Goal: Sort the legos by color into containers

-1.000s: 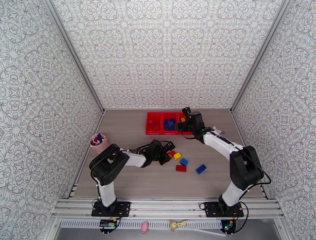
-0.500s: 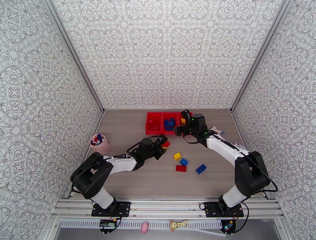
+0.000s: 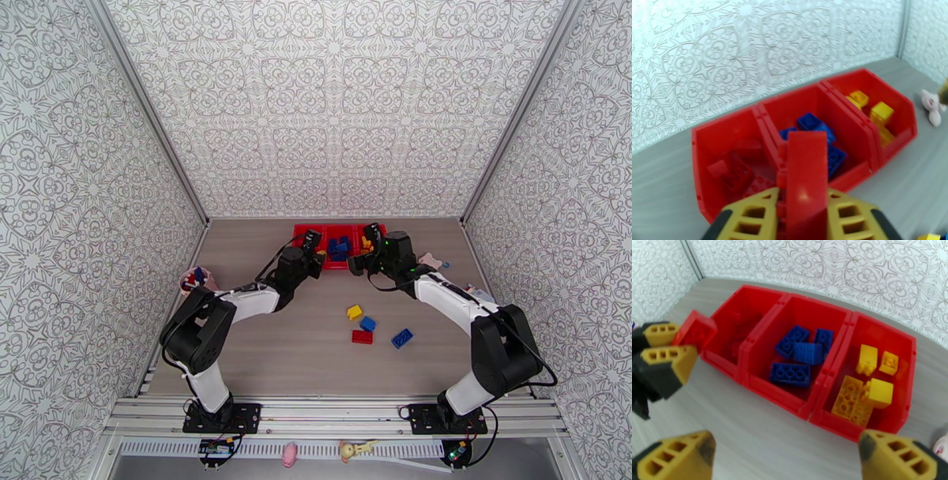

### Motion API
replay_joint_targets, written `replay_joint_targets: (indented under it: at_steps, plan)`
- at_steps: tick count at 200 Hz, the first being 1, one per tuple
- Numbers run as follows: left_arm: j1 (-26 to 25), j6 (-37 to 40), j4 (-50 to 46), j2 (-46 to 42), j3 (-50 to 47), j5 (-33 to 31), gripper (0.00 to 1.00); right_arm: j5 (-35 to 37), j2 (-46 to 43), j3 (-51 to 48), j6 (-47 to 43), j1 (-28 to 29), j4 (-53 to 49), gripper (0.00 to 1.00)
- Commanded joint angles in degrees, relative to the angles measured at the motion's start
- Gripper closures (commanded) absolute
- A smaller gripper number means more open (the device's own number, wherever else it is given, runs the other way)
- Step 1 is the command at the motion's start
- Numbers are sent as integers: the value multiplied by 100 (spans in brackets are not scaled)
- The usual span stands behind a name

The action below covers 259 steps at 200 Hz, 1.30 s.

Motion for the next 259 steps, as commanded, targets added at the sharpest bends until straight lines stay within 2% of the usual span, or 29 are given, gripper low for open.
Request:
replay_joint_targets:
  at_steps: [1,20,87,133,143,171,193,237,259]
  plan:
    - [200,-341,-861,268,524,-252,82,-10,-162,-94,157,-34,-2,0]
    - [321,-395,-1432,472,976,-224,82,-87,-128,-135,309,-25,56,1]
    - [556,-755,-2465,1276,2221,124,81,-82,-35,-148,566,37,2,0]
    - [610,-984,-3090,1570,2781,-3,75,-66,-50,-154,604,54,-53,0]
    - [618,-1003,-3084,1549,2781,-12,71,-64,-44,-149,603,61,-68,1]
    - [621,-1002,-2971,1319,2638,1,51,66,-25,-79,643,88,-177,1]
    - [614,-936,-2719,1003,2346,-19,41,323,-10,-38,761,129,-346,0]
    - [611,-548,-2125,-26,1264,134,17,636,-91,48,985,301,-889,1]
    - [623,-410,-1933,-667,574,464,12,591,-135,-49,1022,407,-1003,1]
